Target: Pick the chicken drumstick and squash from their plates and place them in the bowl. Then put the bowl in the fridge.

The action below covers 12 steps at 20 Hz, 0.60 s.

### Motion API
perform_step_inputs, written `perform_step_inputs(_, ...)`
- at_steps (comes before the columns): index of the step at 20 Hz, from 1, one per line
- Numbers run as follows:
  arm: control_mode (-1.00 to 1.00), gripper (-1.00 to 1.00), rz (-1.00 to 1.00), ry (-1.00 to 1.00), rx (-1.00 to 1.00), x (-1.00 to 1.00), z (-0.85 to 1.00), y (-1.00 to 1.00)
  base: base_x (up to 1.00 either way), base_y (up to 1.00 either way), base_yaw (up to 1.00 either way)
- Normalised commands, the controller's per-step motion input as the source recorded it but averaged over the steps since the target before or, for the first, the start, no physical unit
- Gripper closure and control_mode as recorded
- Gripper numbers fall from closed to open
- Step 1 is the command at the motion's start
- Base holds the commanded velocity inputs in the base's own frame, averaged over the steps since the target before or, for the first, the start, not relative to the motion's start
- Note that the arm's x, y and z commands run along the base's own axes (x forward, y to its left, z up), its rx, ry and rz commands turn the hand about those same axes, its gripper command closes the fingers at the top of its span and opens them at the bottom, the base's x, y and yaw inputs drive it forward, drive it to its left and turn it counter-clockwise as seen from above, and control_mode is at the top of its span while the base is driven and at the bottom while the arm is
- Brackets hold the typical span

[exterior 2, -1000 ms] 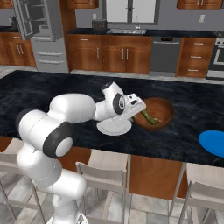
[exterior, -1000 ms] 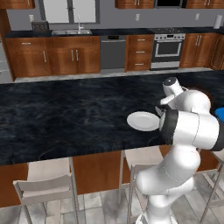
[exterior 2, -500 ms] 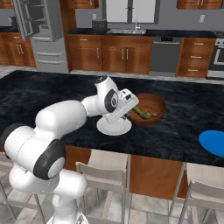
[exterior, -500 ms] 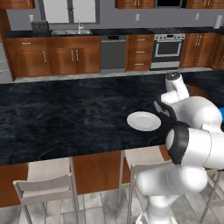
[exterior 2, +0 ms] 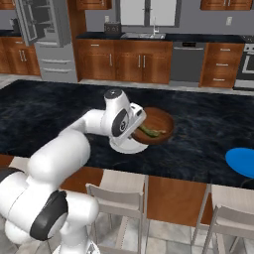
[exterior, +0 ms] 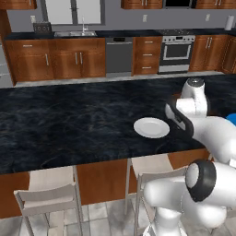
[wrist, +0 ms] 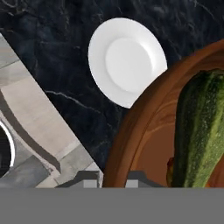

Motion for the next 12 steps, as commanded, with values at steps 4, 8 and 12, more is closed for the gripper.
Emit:
perform_step_inputs(4, -1.00, 1.00, 0.29, -0.01, 0.08, -0.34, 0.26, 0.35, 0.00, 0.00, 0.00)
perform_step_inputs(8, -1.00, 1.00, 0.30, -0.03, 0.00, -0.33, 0.29, 0.36, 0.00, 0.00, 0.00)
perform_step_inputs(12, -1.00, 1.00, 0.28, -0.02, 0.00, -0.35, 0.26, 0.30, 0.00, 0.00, 0.00)
